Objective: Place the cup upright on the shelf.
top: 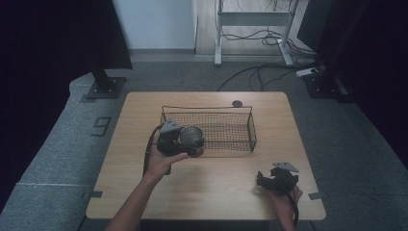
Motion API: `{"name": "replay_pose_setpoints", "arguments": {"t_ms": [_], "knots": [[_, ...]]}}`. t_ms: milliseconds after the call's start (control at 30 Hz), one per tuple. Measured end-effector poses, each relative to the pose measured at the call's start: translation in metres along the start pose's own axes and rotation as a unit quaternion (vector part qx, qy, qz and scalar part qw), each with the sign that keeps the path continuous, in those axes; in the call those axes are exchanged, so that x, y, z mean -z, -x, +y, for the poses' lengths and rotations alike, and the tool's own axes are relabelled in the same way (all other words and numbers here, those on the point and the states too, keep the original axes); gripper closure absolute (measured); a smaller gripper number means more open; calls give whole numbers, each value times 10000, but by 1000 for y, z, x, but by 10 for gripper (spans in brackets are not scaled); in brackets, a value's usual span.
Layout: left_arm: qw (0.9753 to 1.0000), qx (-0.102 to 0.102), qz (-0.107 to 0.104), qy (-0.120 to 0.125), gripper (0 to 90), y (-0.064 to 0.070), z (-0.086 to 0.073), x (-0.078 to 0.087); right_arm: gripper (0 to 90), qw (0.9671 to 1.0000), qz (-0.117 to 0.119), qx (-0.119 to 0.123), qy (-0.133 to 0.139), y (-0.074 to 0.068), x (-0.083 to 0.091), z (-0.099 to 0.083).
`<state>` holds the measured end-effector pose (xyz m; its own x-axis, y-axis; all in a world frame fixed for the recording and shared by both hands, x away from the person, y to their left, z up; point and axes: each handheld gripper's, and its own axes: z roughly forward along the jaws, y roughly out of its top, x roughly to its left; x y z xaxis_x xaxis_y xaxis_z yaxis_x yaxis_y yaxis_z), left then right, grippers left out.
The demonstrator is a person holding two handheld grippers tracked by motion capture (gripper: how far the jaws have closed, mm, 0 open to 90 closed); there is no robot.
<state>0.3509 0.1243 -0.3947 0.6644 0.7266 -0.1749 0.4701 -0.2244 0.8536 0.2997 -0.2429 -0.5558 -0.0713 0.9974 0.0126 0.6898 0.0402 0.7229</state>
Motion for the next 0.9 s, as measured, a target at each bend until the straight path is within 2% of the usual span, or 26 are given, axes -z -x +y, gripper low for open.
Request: {"name": "replay_pose_setpoints", "arguments": {"t_ms": [133, 333, 533, 900], "knots": [[9999, 22, -65, 74, 146, -1, 2, 2, 43, 10000, 3, 4, -7, 0, 0, 0], [10000, -7, 37, 64, 146, -5, 7, 1, 43, 10000, 2, -2, -2, 0, 0, 0], [9999, -79, 45, 78, 146, -7, 9, -1, 43, 10000, -2, -7, 4, 0, 0, 0], [10000, -8, 71, 70, 146, -16, 20, -6, 43, 10000, -3, 15, 18, 0, 0, 0]]}}
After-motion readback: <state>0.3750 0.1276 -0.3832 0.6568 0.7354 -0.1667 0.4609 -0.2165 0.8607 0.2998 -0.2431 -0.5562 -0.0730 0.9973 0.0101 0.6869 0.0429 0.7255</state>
